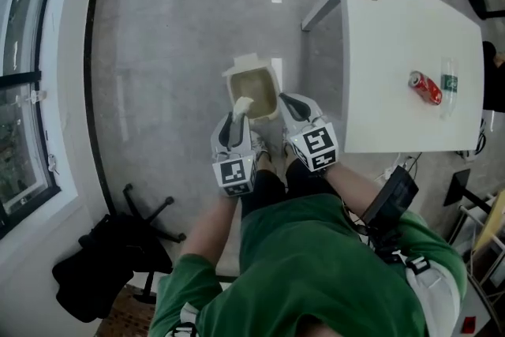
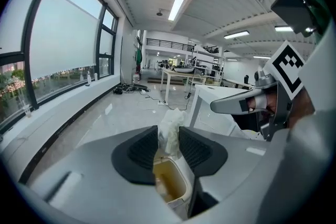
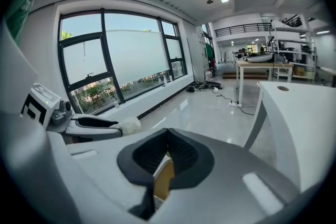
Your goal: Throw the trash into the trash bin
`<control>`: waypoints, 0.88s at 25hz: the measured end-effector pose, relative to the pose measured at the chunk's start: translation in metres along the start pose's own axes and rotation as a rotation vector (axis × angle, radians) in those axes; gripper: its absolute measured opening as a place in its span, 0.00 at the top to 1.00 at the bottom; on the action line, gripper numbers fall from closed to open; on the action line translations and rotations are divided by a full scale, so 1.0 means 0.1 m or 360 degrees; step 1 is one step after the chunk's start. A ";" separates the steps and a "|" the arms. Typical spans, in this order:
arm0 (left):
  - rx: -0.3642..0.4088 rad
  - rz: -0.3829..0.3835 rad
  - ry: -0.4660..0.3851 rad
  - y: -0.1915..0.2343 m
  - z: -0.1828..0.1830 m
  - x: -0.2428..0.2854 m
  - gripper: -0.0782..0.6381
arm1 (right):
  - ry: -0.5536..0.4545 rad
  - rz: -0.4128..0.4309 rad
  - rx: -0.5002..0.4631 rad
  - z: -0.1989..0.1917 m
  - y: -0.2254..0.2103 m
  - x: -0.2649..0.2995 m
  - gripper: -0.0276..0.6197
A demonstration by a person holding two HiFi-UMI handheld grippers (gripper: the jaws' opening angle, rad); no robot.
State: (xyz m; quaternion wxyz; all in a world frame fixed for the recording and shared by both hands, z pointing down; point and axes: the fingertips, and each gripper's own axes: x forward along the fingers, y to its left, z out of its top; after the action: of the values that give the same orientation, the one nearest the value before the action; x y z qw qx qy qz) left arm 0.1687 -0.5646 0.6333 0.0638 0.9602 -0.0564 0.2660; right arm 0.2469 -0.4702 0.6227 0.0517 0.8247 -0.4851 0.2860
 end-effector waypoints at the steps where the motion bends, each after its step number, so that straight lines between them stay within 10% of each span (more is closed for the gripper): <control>1: -0.0001 -0.0003 0.0022 0.02 -0.08 0.05 0.70 | 0.0027 -0.0003 0.0008 -0.08 0.00 0.06 0.95; 22: 0.0123 -0.0133 0.0408 0.28 -1.88 1.05 0.70 | 0.0463 0.0009 0.0040 -1.96 -0.07 1.18 0.95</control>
State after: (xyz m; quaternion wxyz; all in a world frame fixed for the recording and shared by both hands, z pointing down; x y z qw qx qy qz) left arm 0.1595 -0.5715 0.8507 0.0446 0.9215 0.0024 0.3857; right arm 0.2133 -0.4863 0.8486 0.1104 0.7738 -0.4711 0.4088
